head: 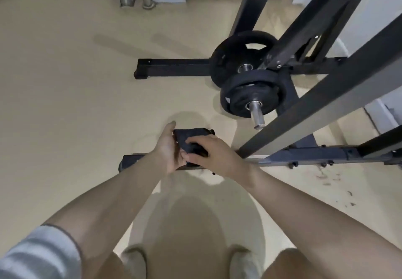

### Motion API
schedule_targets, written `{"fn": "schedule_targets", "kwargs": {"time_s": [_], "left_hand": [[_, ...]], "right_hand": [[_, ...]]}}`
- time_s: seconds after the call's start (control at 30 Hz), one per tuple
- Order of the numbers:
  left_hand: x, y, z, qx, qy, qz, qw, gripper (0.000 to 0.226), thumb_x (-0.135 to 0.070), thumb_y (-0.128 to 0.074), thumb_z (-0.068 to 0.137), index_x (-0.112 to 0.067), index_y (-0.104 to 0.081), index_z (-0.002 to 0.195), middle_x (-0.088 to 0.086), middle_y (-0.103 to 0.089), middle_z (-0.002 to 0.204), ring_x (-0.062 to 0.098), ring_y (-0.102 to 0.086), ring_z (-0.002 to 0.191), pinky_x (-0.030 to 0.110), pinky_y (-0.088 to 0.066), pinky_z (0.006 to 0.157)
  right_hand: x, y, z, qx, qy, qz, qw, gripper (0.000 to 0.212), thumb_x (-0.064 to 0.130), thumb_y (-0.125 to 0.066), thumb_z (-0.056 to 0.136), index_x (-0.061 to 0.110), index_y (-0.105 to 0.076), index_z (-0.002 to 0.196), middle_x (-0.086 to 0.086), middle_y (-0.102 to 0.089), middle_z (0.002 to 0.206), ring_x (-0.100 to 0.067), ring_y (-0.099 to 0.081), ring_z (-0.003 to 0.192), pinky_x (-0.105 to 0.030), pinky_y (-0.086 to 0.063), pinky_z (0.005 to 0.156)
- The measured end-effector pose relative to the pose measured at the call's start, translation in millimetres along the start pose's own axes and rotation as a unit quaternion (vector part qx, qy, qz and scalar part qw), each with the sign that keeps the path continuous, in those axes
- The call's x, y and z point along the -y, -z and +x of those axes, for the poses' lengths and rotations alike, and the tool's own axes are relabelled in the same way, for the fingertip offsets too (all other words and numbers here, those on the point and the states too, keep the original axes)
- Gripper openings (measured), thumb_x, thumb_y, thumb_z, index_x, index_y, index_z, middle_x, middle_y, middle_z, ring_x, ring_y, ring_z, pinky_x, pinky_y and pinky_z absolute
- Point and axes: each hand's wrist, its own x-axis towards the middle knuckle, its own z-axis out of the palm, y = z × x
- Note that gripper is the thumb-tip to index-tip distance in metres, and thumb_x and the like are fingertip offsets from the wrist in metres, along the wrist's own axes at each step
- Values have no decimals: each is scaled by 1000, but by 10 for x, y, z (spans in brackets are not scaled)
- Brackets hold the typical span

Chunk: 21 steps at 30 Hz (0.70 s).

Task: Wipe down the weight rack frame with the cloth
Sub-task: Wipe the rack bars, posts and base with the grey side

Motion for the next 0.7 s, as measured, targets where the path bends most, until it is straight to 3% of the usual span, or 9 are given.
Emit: {"fn": "schedule_targets", "kwargs": {"time_s": [0.07, 0.17, 0.27, 0.37, 0.43, 0.5, 0.6, 0.67, 0.7], "left_hand": [[-5, 379, 301, 3, -15, 29, 999, 41, -38, -43, 96, -5, -64, 105, 13, -70, 88, 26, -66, 76, 30, -56, 65], [-35, 931, 709, -22, -58, 67, 996, 28, -15, -43, 98, -4, -55, 121, 14, -65, 105, 25, -63, 87, 37, -54, 77], [-37, 1461, 1025, 7, -89, 69, 994, 31, -8, -38, 98, -3, -53, 124, 19, -61, 119, 26, -63, 86, 33, -56, 65], [-26, 1833, 1165, 87, -75, 59, 992, 29, -8, -34, 98, -2, -57, 114, 13, -68, 94, 22, -67, 73, 28, -56, 58], [-26, 2008, 1202, 126, -86, 91, 984, 22, -8, -37, 96, -6, -58, 102, 7, -68, 84, 18, -67, 73, 27, -55, 67], [-50, 2196, 1278, 105, -143, 187, 966, 14, -11, -47, 91, -9, -60, 98, 8, -68, 96, 20, -65, 94, 28, -49, 90], [-89, 2569, 1452, -9, -233, 383, 894, 25, -2, -47, 90, -11, -58, 110, 6, -61, 119, 24, -53, 118, 26, -38, 98], [-99, 2814, 1574, -49, -247, 538, 804, 46, 3, -44, 87, -12, -48, 131, 3, -47, 138, 21, -41, 129, 23, -30, 102], [-93, 2915, 1627, -49, -244, 604, 757, 55, -1, -48, 86, -12, -40, 139, 3, -39, 145, 21, -36, 133, 24, -28, 105]], "right_hand": [[-156, -424, 269, -9, 17, 51, 999, 23, 15, -60, 92, -5, -69, 97, -21, -67, 101, -23, -55, 96, -32, -40, 84], [-381, -997, 678, -106, -48, 111, 987, 20, 17, -57, 94, 6, -66, 107, -2, -64, 106, -8, -55, 95, -18, -39, 80], [-533, -1610, 975, -60, -106, 130, 984, 46, 24, -67, 87, 10, -49, 127, 5, -52, 118, -7, -48, 108, -8, -35, 82], [-592, -2158, 1130, -67, -122, 133, 981, 76, 23, -79, 75, 8, -36, 136, 4, -48, 128, -7, -47, 116, -12, -38, 90], [-604, -2354, 1217, -103, -119, 103, 982, 67, 10, -72, 80, 5, -34, 136, -6, -55, 123, -15, -55, 104, -9, -42, 78], [-534, -2371, 1339, -126, -124, 59, 983, 49, -6, -50, 86, 4, -41, 133, -16, -62, 114, -26, -60, 96, -13, -42, 70], [-472, -2313, 1525, -199, -101, -8, 975, 50, -10, -43, 86, 4, -48, 133, -11, -55, 132, -24, -50, 122, -14, -33, 95], [-469, -2316, 1633, -221, -43, -108, 968, 61, -15, -41, 82, 6, -43, 139, -11, -44, 144, -24, -39, 133, -24, -27, 110], [-489, -2373, 1651, -169, -20, -174, 970, 68, -17, -40, 80, 7, -37, 143, -11, -35, 150, -25, -31, 139, -29, -19, 115]]}}
